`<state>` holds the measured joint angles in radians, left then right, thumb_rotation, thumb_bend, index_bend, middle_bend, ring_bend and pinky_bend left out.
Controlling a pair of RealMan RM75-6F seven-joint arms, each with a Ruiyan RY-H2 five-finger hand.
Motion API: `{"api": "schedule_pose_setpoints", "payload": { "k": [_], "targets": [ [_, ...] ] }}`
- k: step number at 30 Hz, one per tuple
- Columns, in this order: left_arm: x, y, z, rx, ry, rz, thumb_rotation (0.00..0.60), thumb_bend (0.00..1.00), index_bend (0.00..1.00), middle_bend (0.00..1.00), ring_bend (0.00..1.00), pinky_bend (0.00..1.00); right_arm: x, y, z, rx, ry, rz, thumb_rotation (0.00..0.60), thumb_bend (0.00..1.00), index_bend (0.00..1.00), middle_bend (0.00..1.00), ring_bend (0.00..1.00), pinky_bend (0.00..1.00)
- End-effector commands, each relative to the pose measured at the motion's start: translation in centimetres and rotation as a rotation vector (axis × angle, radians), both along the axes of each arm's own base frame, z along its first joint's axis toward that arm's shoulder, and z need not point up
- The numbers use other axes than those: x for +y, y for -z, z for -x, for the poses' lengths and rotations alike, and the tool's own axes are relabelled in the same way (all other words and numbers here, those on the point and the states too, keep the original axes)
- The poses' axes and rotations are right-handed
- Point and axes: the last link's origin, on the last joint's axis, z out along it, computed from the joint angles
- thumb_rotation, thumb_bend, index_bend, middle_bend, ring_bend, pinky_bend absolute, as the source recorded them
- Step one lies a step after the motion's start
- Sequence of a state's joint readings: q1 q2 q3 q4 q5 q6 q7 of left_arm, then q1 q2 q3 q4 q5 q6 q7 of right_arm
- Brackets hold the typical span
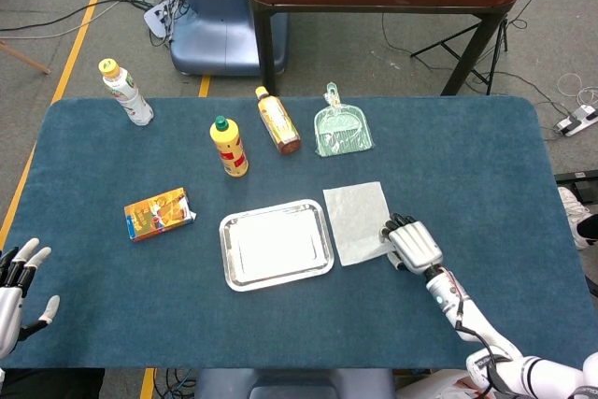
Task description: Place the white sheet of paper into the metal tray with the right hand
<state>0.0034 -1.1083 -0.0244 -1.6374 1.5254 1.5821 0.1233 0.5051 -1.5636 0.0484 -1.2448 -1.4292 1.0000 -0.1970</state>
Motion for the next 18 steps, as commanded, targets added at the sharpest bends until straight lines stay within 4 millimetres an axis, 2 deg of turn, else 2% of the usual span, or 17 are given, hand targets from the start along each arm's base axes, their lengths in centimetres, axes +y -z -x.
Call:
{"api": "schedule_pose_setpoints", "payload": {
  "k": [1,18],
  "targets": [
    [0.0,0.0,0.0,0.000,-0.001,0.001,0.600,0.31,0.17,0.08,0.06,0.01,-0.1,0.0,-0.1,0.001,-0.002,0.001,0.600,0.42,0.44,0.32,0.16,0.31],
    [0.2,0.0,0.0,-0.008,0.005,0.005,0.600,0.31,0.17,0.08,0.06,0.01,-1.1,-0.5,-1.1,-0.014,-0.029,0.030,0.600,0.42,0.45,0.33,0.16,0.31]
  ]
}}
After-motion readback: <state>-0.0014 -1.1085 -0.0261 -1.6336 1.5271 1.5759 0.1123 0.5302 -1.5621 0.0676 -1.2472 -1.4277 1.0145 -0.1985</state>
